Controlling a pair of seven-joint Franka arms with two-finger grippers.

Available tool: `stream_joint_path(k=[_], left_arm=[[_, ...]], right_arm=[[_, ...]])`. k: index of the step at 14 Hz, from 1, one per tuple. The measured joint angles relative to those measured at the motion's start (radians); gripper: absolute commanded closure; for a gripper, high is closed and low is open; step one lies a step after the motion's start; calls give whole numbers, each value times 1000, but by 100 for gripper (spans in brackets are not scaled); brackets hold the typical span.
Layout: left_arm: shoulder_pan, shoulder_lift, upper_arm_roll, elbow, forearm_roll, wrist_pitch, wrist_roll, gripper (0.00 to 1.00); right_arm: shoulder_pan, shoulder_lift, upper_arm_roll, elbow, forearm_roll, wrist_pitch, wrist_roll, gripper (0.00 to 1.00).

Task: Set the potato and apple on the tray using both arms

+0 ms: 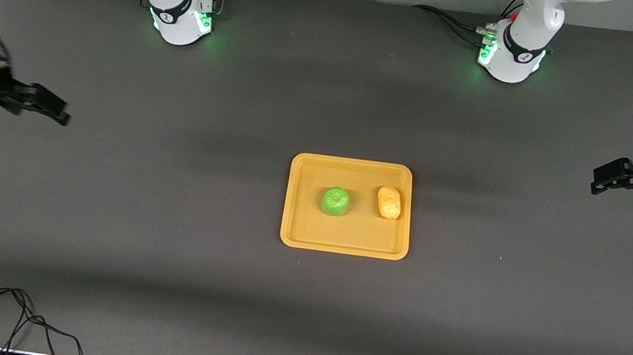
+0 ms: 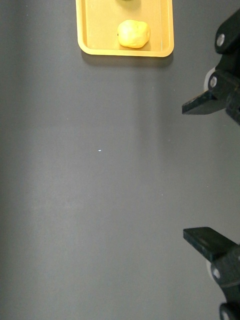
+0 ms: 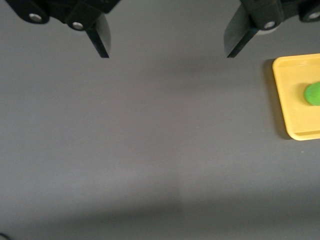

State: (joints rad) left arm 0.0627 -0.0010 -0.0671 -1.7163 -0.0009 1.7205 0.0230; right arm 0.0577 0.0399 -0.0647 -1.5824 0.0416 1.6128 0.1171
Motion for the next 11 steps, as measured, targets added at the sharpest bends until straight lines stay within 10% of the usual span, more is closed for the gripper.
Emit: stream_joint_path(k=[11], left_arm=[[0, 2, 0, 0, 1, 0, 0, 0]], right_arm=[[-144, -4, 82, 2, -42, 9, -98, 0]])
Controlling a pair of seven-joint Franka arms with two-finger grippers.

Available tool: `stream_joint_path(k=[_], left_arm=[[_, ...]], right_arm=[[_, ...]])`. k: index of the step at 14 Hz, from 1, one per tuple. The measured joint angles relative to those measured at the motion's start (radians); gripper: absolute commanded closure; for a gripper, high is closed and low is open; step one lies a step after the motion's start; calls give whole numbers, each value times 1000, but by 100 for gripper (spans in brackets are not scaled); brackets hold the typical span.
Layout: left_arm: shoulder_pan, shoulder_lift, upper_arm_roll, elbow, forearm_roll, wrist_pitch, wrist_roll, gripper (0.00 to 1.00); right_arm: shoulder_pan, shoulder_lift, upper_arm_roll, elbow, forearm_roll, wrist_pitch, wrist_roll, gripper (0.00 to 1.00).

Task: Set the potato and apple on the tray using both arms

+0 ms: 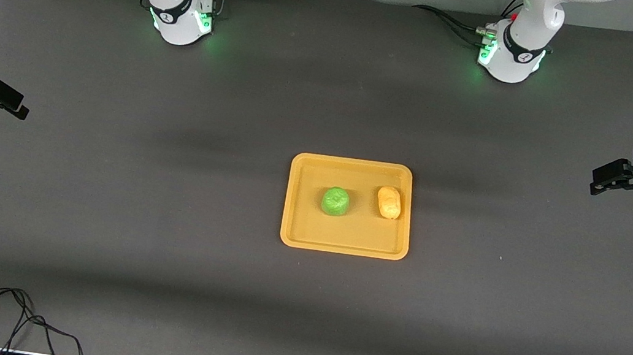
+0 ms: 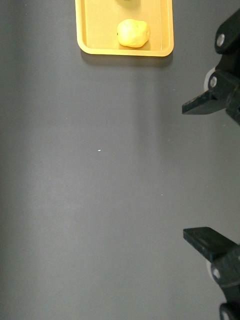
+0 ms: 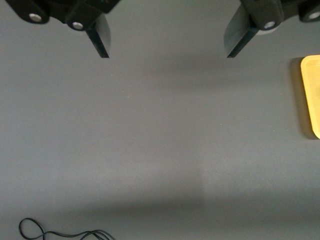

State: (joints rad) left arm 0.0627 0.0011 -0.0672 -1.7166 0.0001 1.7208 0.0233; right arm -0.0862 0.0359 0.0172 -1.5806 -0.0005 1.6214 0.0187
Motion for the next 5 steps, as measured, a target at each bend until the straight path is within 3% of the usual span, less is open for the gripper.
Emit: stream_joint_path(k=[5], left_arm=[[0, 1, 0, 0, 1, 0, 0, 0]], right_arm=[[1, 0, 4, 0, -3, 1, -1, 0]])
